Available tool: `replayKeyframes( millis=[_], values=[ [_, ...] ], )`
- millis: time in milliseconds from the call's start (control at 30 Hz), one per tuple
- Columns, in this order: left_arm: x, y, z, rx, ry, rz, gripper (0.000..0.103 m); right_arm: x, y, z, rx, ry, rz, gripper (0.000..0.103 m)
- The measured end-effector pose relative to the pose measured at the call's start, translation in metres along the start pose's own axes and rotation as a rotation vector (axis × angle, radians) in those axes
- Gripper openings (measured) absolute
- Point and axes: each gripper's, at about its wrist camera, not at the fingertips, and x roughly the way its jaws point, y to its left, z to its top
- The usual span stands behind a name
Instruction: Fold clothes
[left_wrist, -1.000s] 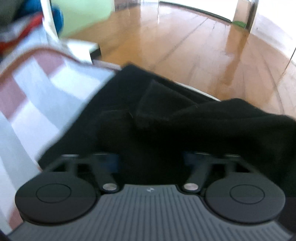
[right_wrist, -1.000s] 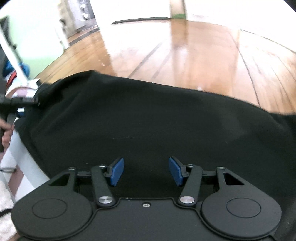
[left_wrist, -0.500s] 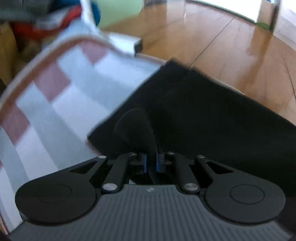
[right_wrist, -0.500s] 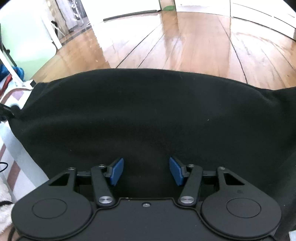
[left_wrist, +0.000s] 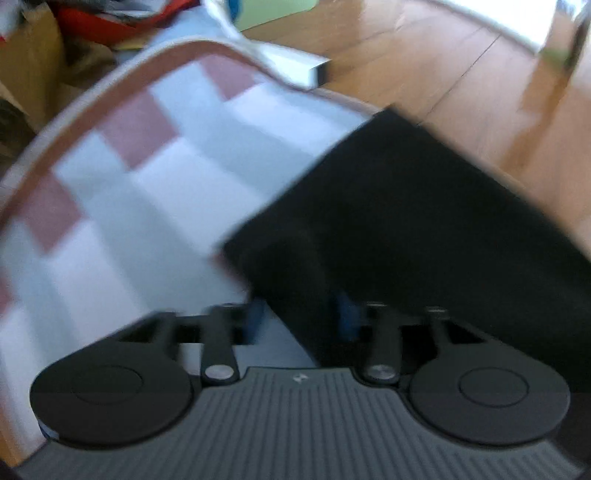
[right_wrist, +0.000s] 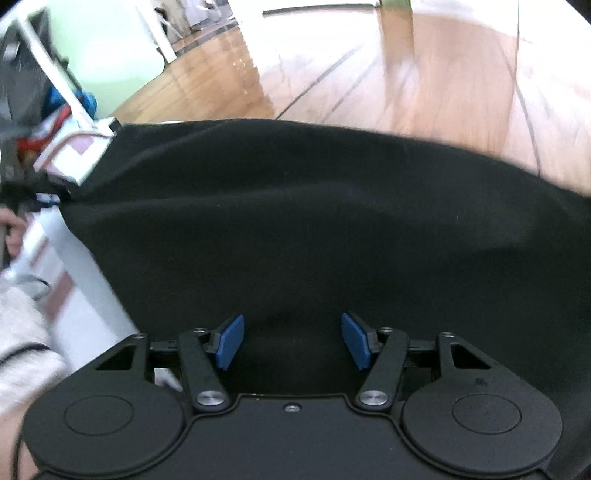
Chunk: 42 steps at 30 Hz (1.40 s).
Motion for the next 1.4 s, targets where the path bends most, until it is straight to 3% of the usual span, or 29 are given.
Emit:
replayKeyframes(
  millis=[67, 100, 167, 267, 333, 400, 467, 500, 633, 700, 767, 800, 833, 867, 933, 1033, 1100, 1200, 1300, 1400],
  values=[
    [-0.009, 0.002, 0.004, 0.024, -0.090, -0.030, 0.049, -0.005, -0.010, 0.004, 0.088, 0.016, 0.087, 0.066],
    [-0.015, 0.005, 0.006, 0.025, -0.134, -0.102, 0.049, -0.007, -0.015, 0.006, 0.127, 0.020, 0.120, 0.066],
    [-0.019, 0.010, 0.016, 0.024, -0.219, -0.278, 0.052, -0.013, -0.020, 0.008, 0.132, 0.002, 0.082, 0.066],
    [0.002, -0.005, 0.044, 0.152, -0.263, -0.431, 0.066, -0.021, -0.027, 0.008, 0.101, -0.016, -0.004, 0.066],
    [0.034, -0.030, 0.063, 0.336, -0.279, -0.436, 0.068, -0.024, -0.032, 0.011, 0.081, -0.015, -0.067, 0.066],
    [0.068, -0.056, 0.075, 0.520, -0.282, -0.380, 0.072, -0.026, -0.040, 0.012, 0.081, -0.015, -0.113, 0.066],
    [0.104, -0.073, 0.084, 0.633, -0.257, -0.330, 0.072, -0.026, -0.048, 0.012, 0.096, -0.015, -0.151, 0.066],
    [0.119, -0.075, 0.090, 0.656, -0.234, -0.342, 0.072, -0.026, -0.052, 0.011, 0.106, -0.015, -0.163, 0.066],
    [0.169, -0.076, 0.102, 0.600, -0.119, -0.496, 0.075, -0.029, -0.060, 0.005, 0.128, -0.025, -0.182, 0.066],
    [0.186, -0.077, 0.103, 0.547, -0.103, -0.516, 0.076, -0.026, -0.054, 0.006, 0.120, -0.025, -0.180, 0.066],
    [0.199, -0.071, 0.110, 0.439, -0.119, -0.553, 0.068, -0.031, -0.055, -0.001, 0.096, -0.017, -0.162, 0.066],
    [0.202, -0.068, 0.113, 0.387, -0.116, -0.563, 0.057, -0.028, -0.051, -0.001, 0.086, -0.012, -0.153, 0.066],
    [0.206, -0.065, 0.117, 0.354, -0.101, -0.564, 0.012, -0.025, -0.047, 0.000, 0.069, -0.005, -0.141, 0.066],
    [0.210, -0.065, 0.121, 0.343, -0.071, -0.568, 0.004, -0.024, -0.045, 0.001, 0.052, -0.003, -0.130, 0.066],
    [0.206, -0.070, 0.122, 0.367, -0.083, -0.524, 0.004, -0.020, -0.040, 0.003, 0.030, 0.000, -0.112, 0.066],
    [0.184, -0.087, 0.119, 0.443, -0.185, -0.447, 0.004, -0.013, -0.033, 0.008, 0.014, 0.007, -0.098, 0.066],
    [0.171, -0.086, 0.123, 0.430, -0.261, -0.433, 0.004, -0.015, -0.034, 0.007, 0.004, 0.010, -0.106, 0.066],
    [0.169, -0.078, 0.139, 0.377, -0.312, -0.407, 0.005, -0.020, -0.027, 0.009, 0.003, -0.010, -0.102, 0.066],
    [0.205, -0.077, 0.155, 0.394, -0.295, -0.328, 0.005, -0.021, -0.018, 0.012, -0.033, -0.022, -0.082, 0.066],
    [0.251, -0.084, 0.154, 0.363, -0.169, -0.313, 0.008, -0.004, -0.008, 0.015, -0.110, 0.036, -0.075, 0.066]
  ],
)
